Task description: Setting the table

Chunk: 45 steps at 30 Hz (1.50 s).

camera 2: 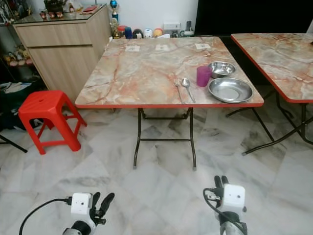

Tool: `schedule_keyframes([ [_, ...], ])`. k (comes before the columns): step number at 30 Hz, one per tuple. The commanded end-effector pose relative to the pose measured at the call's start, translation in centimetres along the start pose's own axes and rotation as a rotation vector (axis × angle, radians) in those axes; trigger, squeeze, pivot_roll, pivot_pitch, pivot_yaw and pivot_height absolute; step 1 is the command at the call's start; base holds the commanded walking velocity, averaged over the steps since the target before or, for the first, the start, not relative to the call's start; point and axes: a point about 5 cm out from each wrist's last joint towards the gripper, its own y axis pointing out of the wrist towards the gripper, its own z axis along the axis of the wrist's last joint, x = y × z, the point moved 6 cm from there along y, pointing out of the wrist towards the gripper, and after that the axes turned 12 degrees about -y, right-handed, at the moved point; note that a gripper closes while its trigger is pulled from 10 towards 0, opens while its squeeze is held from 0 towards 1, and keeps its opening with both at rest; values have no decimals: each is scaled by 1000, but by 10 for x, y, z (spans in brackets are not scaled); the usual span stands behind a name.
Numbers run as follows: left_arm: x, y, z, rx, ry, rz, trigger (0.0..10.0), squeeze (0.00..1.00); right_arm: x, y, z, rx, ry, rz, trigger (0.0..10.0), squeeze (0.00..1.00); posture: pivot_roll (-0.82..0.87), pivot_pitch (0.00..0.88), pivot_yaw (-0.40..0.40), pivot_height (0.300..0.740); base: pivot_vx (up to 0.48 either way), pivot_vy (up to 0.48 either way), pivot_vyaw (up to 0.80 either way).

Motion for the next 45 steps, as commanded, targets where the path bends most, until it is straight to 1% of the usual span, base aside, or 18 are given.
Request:
schedule_keyframes([
  [1,-6,-2,-8,-44,4,17,10000,0,-4,-1,-10,-54,16,5,10000,0,5,0,4,740,0,0,0],
  [3,-12,-4,-16,-86,4,44,10000,0,-7,-3,-22,-116,21,24,10000,0,18,0,-18,740,0,0,0],
  [5,-24,-10,-30,-164,18,98,10000,0,-12,-7,-40,-218,26,58,10000,0,24,0,-33,740,0,0,0],
  [6,-36,-18,-42,-224,20,149,10000,0,-17,-11,-53,-291,26,92,10000,0,23,0,-36,740,0,0,0],
  [7,-36,-18,-42,-224,20,149,10000,0,-17,-11,-53,-291,26,92,10000,0,23,0,-36,740,0,0,0],
  [8,-42,-22,-46,-245,12,180,10000,0,-18,-14,-59,-324,18,102,10000,0,23,0,-37,740,0,0,0],
  [9,-54,-32,-55,-289,-18,235,10000,0,-21,-20,-72,-401,8,127,10000,0,16,0,-32,740,0,0,0],
  [10,-54,-32,-55,-289,-18,235,10000,0,-21,-20,-72,-401,8,127,10000,0,16,0,-32,740,0,0,0],
  [12,-67,-51,-77,-401,-25,300,10000,0,-31,-39,-98,-539,-46,209,10000,0,15,1,-18,740,0,0,0],
  [16,-69,-56,-84,-449,-21,314,10000,0,-33,-47,-106,-577,-60,228,10000,0,11,12,-15,740,0,0,0],
  [17,-67,-51,-81,-439,-29,304,10000,0,-30,-52,-111,-595,-10,179,10000,0,-5,24,-8,740,0,0,0],
  [20,-62,-46,-78,-431,-31,286,10000,0,-22,-60,-119,-634,44,108,10000,0,-9,34,-7,740,0,0,0],
  [22,-60,-44,-80,-444,-22,281,10000,0,-19,-65,-125,-665,63,74,10000,0,-11,41,-7,740,0,0,0],
  [24,-57,-44,-83,-474,8,275,10000,0,-19,-73,-133,-709,51,84,10000,0,-6,50,-11,740,0,0,0],
  [30,-58,-48,-87,-473,-15,281,10000,0,-18,-72,-132,-710,28,111,10000,0,-17,67,-13,740,247,0,-734],
  [33,-60,-56,-95,-499,-24,297,10000,0,-16,-66,-128,-697,18,109,10000,0,-18,71,-14,740,328,0,0],
  [36,-59,-59,-98,-512,-25,297,10000,0,-16,-63,-126,-689,21,112,10000,0,-20,76,-14,740,330,0,0],
  [45,-56,-59,-101,-520,-28,288,10000,0,-14,-63,-125,-681,9,124,10000,0,-19,83,-18,740,330,0,0],
])
